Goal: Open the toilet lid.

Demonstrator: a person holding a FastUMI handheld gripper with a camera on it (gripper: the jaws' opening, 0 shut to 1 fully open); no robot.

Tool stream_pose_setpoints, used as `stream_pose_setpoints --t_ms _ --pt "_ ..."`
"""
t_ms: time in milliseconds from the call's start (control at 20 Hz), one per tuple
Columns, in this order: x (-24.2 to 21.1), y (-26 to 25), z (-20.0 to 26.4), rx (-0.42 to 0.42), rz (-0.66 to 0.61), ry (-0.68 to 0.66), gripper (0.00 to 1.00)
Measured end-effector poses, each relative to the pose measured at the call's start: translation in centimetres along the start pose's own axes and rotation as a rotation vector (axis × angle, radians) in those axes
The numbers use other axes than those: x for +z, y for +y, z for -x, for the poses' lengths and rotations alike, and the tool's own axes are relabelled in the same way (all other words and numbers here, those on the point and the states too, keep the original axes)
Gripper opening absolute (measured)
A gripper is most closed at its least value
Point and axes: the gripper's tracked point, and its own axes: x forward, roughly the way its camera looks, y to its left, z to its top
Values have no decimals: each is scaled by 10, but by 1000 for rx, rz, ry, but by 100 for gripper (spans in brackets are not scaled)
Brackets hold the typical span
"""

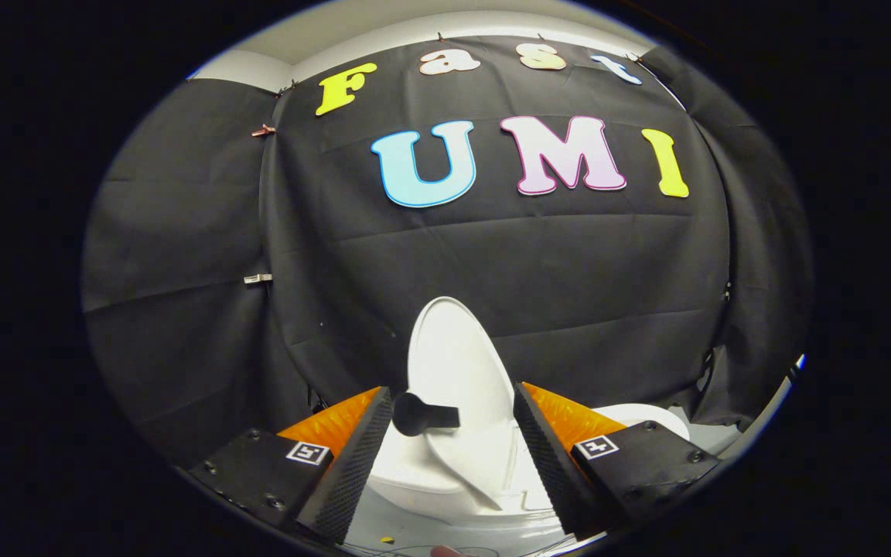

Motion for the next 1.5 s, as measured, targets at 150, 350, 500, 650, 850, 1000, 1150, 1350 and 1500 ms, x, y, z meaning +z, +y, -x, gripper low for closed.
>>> stream_pose_setpoints --t_ms 150,350,500,650,850,1000,1150,1350,1500 --pt "7 -37 3 -10 11 -26 99" --pt "19 -100 8 -39 27 -76 99" --pt "23 -158 5 -71 52 -107 99" --pt "11 -222 0 -133 129 -119 99" --pt "-15 -286 -7 -175 129 -94 99" --pt "-23 -319 -13 -188 170 -103 99" --pt "-31 -342 -17 -180 211 -108 99" --pt "-42 -370 -20 -189 194 -117 99" --pt "-46 -387 -23 -210 167 -115 99"
